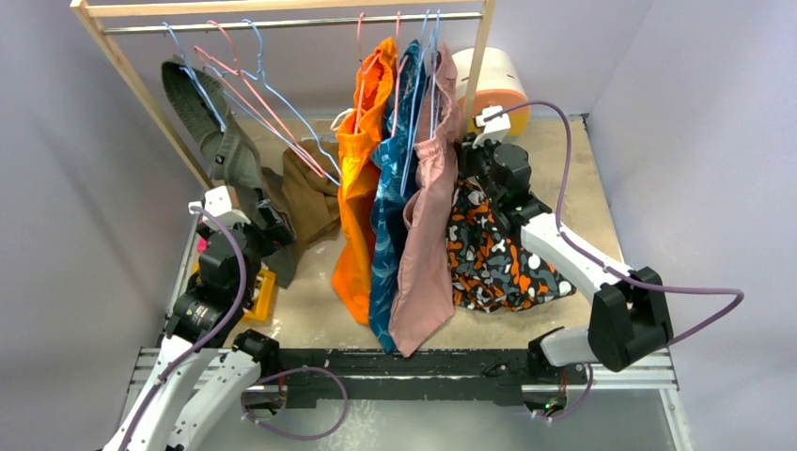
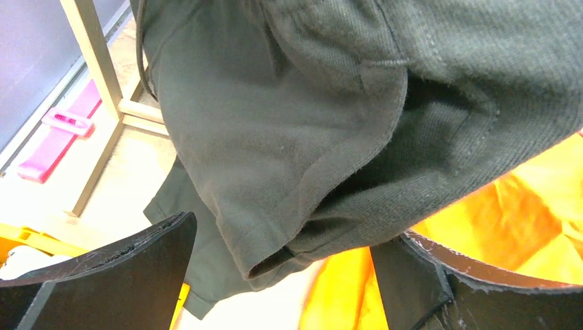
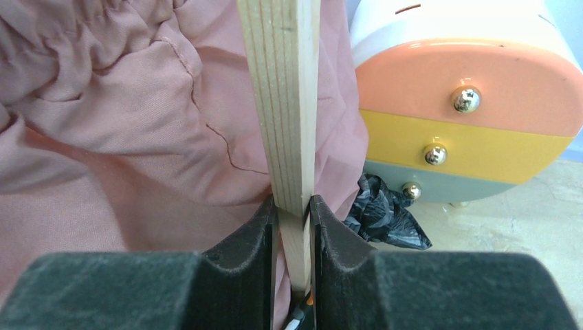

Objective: Place the shorts on the hanger
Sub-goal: Place the shorts at the center of the board, then adjust the shorts at the center of the board.

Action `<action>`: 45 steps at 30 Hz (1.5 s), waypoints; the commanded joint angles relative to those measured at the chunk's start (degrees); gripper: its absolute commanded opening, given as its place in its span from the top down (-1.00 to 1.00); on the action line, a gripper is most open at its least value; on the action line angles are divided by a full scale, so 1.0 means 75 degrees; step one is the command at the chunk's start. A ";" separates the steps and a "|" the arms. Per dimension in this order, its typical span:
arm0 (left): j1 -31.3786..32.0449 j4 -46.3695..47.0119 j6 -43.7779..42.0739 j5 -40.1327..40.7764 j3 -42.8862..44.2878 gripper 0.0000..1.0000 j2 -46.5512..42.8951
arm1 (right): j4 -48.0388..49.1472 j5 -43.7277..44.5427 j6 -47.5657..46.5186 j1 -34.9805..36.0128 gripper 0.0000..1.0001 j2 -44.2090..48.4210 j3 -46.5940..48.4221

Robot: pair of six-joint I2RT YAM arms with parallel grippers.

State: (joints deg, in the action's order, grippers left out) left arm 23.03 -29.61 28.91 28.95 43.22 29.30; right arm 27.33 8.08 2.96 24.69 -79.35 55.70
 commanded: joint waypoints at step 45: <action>0.0024 0.0289 -0.0045 0.0183 -0.0005 -0.86 -0.0249 | -0.5871 0.0027 0.4629 0.1610 -0.23 0.3013 -0.1678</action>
State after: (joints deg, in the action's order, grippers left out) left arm 23.03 -29.63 28.93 30.00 43.22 27.88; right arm -21.54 1.98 30.50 36.86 -55.96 47.05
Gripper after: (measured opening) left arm 0.935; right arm 0.620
